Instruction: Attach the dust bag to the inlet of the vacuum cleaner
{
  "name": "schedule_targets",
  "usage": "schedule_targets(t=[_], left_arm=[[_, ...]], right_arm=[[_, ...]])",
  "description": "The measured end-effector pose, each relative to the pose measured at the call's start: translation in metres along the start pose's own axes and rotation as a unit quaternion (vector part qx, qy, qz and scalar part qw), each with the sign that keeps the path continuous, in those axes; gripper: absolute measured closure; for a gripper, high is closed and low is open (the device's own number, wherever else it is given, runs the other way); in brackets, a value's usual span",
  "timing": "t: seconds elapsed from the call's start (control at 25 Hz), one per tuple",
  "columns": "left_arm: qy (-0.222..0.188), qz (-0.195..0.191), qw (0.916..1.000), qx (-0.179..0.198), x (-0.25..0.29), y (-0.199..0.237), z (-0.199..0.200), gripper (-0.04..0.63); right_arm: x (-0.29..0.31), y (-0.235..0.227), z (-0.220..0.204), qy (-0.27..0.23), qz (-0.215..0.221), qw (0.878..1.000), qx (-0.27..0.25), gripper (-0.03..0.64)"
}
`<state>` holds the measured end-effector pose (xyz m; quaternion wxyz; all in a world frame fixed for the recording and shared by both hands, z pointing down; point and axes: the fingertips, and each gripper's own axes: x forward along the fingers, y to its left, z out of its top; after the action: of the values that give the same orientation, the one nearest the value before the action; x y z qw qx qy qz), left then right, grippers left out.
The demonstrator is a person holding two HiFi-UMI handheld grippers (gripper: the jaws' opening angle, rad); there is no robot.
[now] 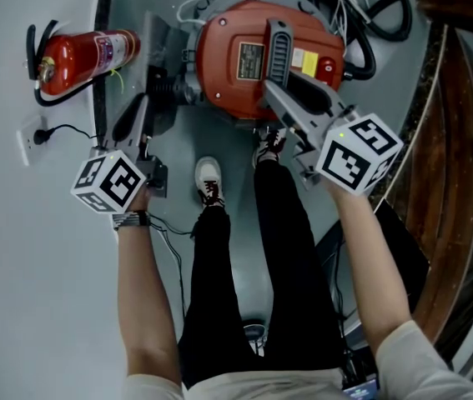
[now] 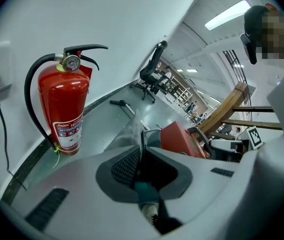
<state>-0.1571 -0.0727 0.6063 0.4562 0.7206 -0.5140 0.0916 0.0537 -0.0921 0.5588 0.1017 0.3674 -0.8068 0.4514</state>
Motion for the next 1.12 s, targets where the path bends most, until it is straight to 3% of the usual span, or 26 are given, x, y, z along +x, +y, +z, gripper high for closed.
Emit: schedule_targets(t=[0.2, 0.36, 0.64, 1.0, 1.12], left_arm=[[0.000, -0.016, 0.9992, -0.038, 0.000, 0.001, -0.001, 0.566], [0.003, -0.013, 0.9989, -0.045, 0.000, 0.001, -0.002, 0.566], [0.017, 0.050, 0.9977, 0.042, 0.003, 0.002, -0.002, 0.553], [0.024, 0.061, 0.9945, 0.082, 0.004, 0.003, -0.010, 0.514], [0.024, 0.083, 0.9920, 0.092, 0.004, 0.008, -0.012, 0.557]], right_arm=[[0.001, 0.000, 0.000, -0.003, 0.001, 1.000, -0.001, 0.476], [0.000, 0.000, 0.000, -0.004, 0.000, 1.000, -0.002, 0.476], [-0.001, 0.001, 0.000, 0.009, -0.001, 1.000, -0.012, 0.476], [-0.001, 0.000, 0.001, 0.002, -0.003, 1.000, -0.008, 0.476], [-0.001, 0.000, 0.001, 0.000, -0.003, 1.000, -0.009, 0.476]])
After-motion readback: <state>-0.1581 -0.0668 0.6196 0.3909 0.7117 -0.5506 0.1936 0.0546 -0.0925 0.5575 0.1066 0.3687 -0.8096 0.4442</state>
